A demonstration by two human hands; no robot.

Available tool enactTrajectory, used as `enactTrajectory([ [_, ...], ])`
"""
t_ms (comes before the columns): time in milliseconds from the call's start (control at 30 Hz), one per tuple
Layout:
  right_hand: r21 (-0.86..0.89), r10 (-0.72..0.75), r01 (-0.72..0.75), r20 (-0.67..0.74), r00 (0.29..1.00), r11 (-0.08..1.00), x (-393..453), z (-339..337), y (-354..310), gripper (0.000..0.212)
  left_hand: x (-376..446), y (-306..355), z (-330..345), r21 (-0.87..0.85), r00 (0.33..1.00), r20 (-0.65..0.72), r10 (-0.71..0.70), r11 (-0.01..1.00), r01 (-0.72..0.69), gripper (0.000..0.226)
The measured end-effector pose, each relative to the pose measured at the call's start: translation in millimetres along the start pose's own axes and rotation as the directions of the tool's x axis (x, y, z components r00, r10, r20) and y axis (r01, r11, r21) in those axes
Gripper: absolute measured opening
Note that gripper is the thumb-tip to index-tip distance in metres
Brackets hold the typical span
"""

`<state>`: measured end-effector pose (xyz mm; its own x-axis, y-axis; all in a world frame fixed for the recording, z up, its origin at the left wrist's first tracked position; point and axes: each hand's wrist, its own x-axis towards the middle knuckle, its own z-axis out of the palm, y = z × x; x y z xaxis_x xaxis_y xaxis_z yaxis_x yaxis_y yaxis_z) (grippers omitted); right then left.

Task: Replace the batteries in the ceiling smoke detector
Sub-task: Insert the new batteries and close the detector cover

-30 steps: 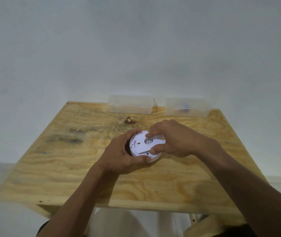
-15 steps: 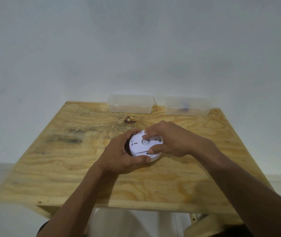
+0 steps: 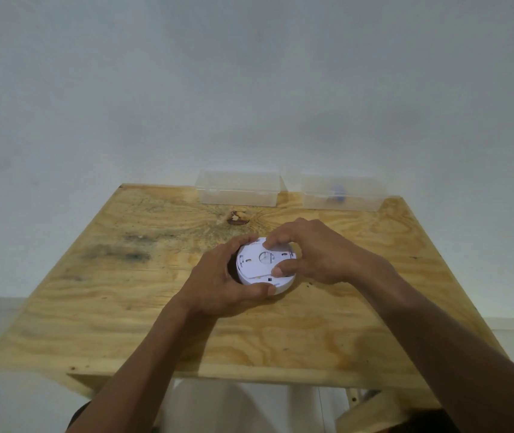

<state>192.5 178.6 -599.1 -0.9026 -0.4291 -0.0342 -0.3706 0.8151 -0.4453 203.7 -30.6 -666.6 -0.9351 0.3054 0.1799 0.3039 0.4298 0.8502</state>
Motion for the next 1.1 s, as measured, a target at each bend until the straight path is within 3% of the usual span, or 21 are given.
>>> enactTrajectory([
  [633, 0.128, 0.067, -0.058, -0.066, 0.996, 0.990, -7.1, 4.7, -0.7, 0.058, -1.1, 2.4, -0.3, 0.011, 0.999, 0.007, -0.034, 0.999, 0.034, 0.095],
  [967, 0.070, 0.044, -0.041, -0.038, 0.998, 0.997, -5.2, 4.3, 1.7, 0.054, -1.1, 0.5, 1.2, 0.009, 0.999, -0.003, -0.036, 0.999, 0.036, 0.091],
  [1100, -0.006, -0.048, 0.048, 0.059, 0.997, 0.999, -4.8, 3.0, -2.3, 0.046, -1.9, 0.6, 1.6, -0.013, 1.000, -0.008, -0.028, 1.000, 0.028, 0.086],
])
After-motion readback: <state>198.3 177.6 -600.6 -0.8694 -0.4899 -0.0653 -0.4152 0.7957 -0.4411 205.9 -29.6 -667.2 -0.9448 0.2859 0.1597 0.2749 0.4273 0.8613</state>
